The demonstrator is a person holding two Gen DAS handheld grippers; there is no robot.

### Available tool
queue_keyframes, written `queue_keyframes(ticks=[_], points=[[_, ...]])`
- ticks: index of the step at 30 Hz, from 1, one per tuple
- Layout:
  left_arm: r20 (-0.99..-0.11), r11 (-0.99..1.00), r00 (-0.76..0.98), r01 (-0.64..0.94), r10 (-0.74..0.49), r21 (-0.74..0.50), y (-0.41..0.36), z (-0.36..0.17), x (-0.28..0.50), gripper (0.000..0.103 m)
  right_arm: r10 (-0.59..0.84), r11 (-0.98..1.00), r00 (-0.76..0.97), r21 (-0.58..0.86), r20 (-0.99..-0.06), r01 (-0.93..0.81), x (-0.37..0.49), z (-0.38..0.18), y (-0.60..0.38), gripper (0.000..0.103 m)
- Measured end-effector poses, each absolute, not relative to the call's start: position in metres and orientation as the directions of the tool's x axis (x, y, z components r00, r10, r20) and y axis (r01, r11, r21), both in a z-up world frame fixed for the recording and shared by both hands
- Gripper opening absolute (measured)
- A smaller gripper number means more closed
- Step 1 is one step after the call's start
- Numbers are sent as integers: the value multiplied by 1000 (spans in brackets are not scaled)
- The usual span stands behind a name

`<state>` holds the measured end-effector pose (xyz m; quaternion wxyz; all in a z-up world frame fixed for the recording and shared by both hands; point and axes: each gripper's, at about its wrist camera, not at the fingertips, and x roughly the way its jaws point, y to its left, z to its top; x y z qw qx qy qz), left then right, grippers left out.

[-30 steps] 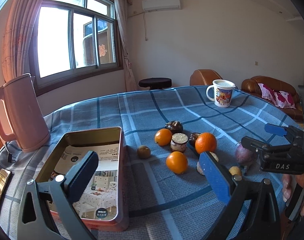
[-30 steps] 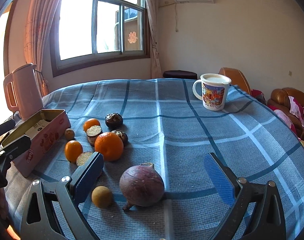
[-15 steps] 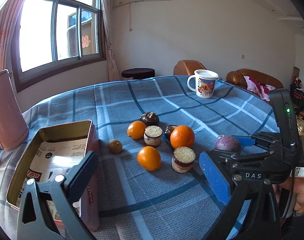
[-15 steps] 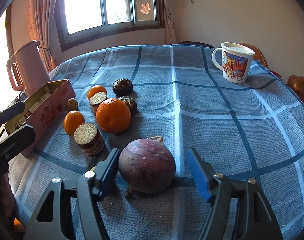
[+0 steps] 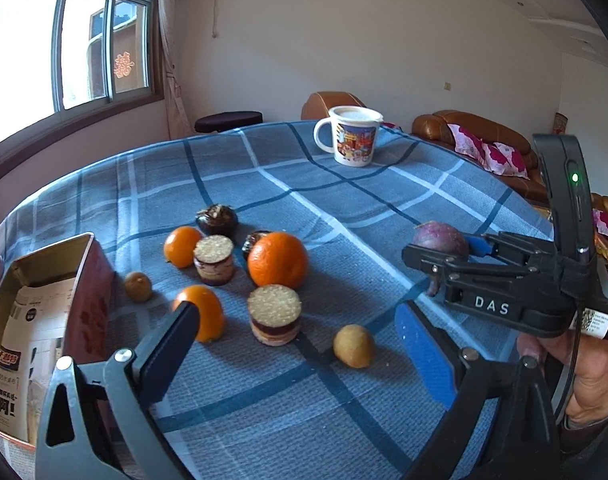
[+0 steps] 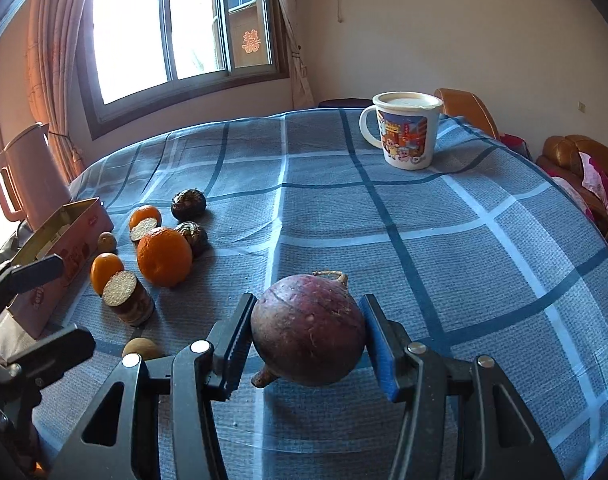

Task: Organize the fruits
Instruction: 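Close the right tool around the large purple passion fruit and lift it, then grasp the brown kiwi with the left tool while the right tool holds the passion fruit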

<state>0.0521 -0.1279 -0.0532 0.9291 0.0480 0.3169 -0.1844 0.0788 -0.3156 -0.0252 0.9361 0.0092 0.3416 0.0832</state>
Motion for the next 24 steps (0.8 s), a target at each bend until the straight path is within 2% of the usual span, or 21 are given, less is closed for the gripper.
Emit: queue_keyframes(ticks=[2,3,11,12,17,21,24], points=[[-635,918,700,395,-326,-35,-136,-60,56,92,184,983,749,98,-636,-157,80,-25,-319,54],[-650,915,687,403,-325,-31,-140,-62,57,84,185,982,750,97,-636,-160,79,-25,-318,54],[-672,909,683,415,-286,35,-152,-65,56,82,184,981,751,73,-634,-179,79,-26,-313,54],[-666,911,690,411,-283,38,-152,-65,54,78,181,981,752,67,-634,-180,78,-26,-312,54],[-632,910,720,412,-287,56,-151,-62,47,73,186,980,752,69,-632,-184,78,-26,-312,54],[-668,886,674,462,-314,49,-158,-67,51,50,189,979,753,64,-630,-192,77,-26,-312,54],[-691,881,643,473,-330,19,-159,-70,56,50,190,979,751,60,-633,-197,78,-26,-311,54]])
